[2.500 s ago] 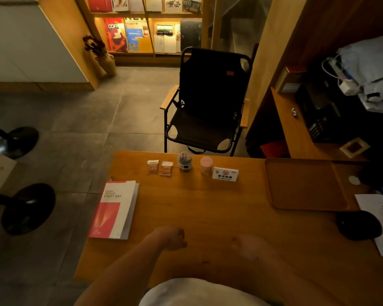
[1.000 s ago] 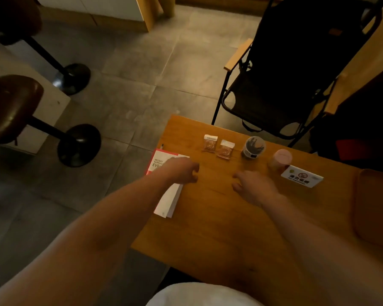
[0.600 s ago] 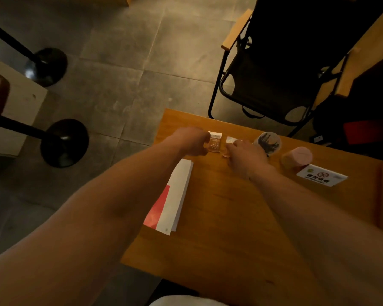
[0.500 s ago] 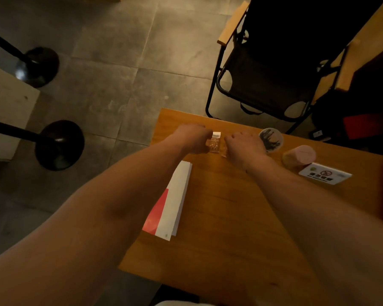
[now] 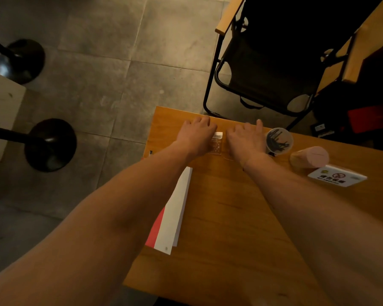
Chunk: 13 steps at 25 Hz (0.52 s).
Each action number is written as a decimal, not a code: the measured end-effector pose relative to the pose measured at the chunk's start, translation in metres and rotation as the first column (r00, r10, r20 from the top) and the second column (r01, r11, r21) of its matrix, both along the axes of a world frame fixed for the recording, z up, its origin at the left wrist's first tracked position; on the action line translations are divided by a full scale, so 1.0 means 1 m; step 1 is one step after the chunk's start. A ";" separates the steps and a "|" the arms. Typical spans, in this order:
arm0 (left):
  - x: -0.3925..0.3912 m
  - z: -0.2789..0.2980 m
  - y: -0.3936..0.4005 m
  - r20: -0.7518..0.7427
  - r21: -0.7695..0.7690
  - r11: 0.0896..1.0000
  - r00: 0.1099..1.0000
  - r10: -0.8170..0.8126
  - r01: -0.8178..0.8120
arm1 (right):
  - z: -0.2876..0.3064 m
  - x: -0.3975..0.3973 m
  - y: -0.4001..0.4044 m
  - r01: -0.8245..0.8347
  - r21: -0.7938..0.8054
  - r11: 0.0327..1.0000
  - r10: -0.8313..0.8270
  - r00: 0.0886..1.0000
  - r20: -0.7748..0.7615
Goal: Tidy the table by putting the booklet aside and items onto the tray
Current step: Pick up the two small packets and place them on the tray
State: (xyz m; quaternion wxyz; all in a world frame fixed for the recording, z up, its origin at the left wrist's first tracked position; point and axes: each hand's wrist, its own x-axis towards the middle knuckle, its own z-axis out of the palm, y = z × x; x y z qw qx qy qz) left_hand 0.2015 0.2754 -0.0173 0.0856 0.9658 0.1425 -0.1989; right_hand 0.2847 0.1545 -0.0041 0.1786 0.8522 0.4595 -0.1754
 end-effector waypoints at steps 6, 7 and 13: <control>-0.002 -0.005 -0.004 0.067 -0.101 0.991 0.993 0.095 -0.088 | -0.005 -0.008 0.002 0.075 0.067 0.995 -0.073 0.997 -0.027; -0.004 -0.004 -0.006 0.078 -0.119 0.987 0.990 0.120 -0.110 | -0.003 -0.010 0.002 0.075 0.073 0.994 -0.073 0.997 -0.041; -0.021 0.008 -0.014 0.105 -0.192 0.962 0.970 0.217 -0.195 | 0.017 -0.028 -0.005 0.096 0.148 0.984 -0.071 0.984 -0.164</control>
